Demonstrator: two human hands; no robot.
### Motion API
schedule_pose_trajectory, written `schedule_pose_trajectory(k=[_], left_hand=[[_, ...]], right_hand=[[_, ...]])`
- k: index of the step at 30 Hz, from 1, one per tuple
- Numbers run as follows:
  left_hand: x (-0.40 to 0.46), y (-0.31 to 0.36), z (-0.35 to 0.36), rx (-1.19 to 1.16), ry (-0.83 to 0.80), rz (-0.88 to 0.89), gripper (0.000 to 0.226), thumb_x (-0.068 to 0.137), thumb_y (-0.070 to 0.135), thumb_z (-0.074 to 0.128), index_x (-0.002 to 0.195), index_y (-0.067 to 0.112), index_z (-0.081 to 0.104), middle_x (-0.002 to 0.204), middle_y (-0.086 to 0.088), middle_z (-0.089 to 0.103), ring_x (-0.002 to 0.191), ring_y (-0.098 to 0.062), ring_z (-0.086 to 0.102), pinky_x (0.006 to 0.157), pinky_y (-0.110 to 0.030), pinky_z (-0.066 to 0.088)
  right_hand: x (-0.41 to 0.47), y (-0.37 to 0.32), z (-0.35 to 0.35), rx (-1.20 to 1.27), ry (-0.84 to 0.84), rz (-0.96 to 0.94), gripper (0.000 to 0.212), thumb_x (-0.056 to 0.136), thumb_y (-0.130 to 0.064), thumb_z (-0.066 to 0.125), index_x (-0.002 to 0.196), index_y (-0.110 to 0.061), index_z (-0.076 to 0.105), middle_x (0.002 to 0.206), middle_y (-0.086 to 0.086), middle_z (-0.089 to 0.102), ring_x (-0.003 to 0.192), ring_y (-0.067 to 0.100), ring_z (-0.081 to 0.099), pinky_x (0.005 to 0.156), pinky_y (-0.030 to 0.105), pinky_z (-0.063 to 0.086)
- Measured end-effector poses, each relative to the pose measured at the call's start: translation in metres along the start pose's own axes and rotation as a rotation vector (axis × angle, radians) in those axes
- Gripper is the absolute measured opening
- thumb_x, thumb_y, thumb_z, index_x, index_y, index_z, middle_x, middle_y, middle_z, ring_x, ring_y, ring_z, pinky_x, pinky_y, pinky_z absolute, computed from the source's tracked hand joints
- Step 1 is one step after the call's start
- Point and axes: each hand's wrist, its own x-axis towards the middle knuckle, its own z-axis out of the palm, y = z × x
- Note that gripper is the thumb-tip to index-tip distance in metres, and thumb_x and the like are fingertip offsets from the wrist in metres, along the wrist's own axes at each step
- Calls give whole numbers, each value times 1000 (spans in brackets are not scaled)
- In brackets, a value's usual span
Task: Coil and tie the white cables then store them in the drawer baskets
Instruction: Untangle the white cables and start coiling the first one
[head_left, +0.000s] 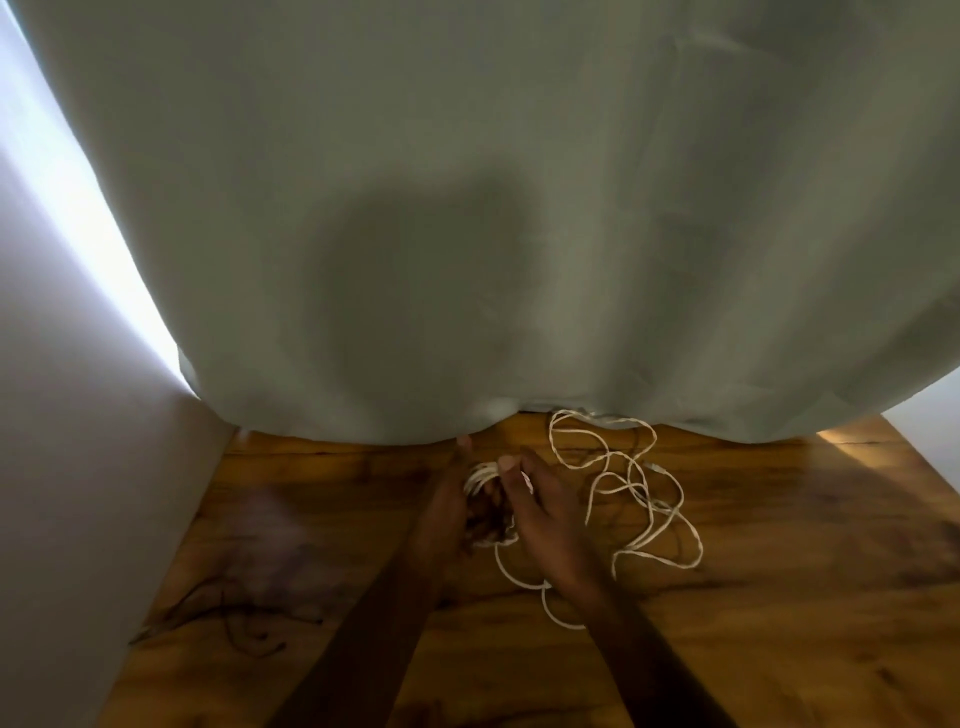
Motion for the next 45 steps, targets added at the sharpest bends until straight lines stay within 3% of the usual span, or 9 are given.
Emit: schedule_pose_trajectory(k=[5,9,14,18,22,27,33,38,45], left_hand=[[-4,-10,-6,22,205,-33,53,86,65,49,113,20,57,105,-16,66,77,-29,71,50,-29,54],[-8,-11,-19,83,135,-12,73,74,77,47,86,6,59,66,-9,59,48,-15,59,45,-23,45],[-18,-15,-33,26,-49,152,47,92,54,53,88,11,71,67,-11,52,60,-21,48,52,-26,38],[-22,-17,-38,-84,81,49,56,97,51,43,88,6,74,74,-10,71,59,-18,66,49,-25,47],[-19,-25,-51,-109,273,-5,55,84,61,55,67,13,76,73,-13,69,66,-25,66,65,-33,50],[-20,-27,-48,21,388,53,62,83,67,55,87,8,75,83,-15,74,72,-29,72,61,-42,59],[-31,-29,-53,-79,31,14,60,87,67,50,73,12,69,62,-6,58,58,-17,57,61,-30,46],[-36,-30,-75,-132,-208,63,25,95,20,57,79,7,71,63,-5,64,57,-15,60,67,-30,52],[-40,-38,-71,-256,-158,33,46,91,51,55,79,10,69,49,4,37,42,-7,37,51,-25,37]], right_hand=[[-2,-9,33,278,267,227,48,98,-55,51,80,-14,67,74,13,63,69,27,62,73,42,53],[1,-12,42,187,352,174,54,97,-49,43,61,-11,53,53,-4,48,49,7,46,53,27,40],[7,-1,55,77,441,70,55,105,-38,41,63,-6,56,53,13,54,46,21,49,46,36,37],[4,-2,61,163,168,217,45,105,-34,44,70,-9,58,62,6,57,56,14,55,52,27,42],[8,10,53,137,-256,436,34,101,-46,49,91,-23,74,92,0,76,94,19,72,94,43,56],[2,-2,64,194,-165,513,62,86,-79,42,95,-25,71,100,3,73,99,22,70,96,45,54],[-3,-13,73,79,249,339,56,99,-56,34,65,-14,52,65,4,55,62,18,55,61,32,44],[-11,-19,74,87,204,391,52,103,-50,36,66,-15,51,67,6,54,77,44,61,76,53,52],[-12,-14,81,116,167,423,57,101,-49,40,73,-5,59,79,26,60,81,47,63,70,45,51]])
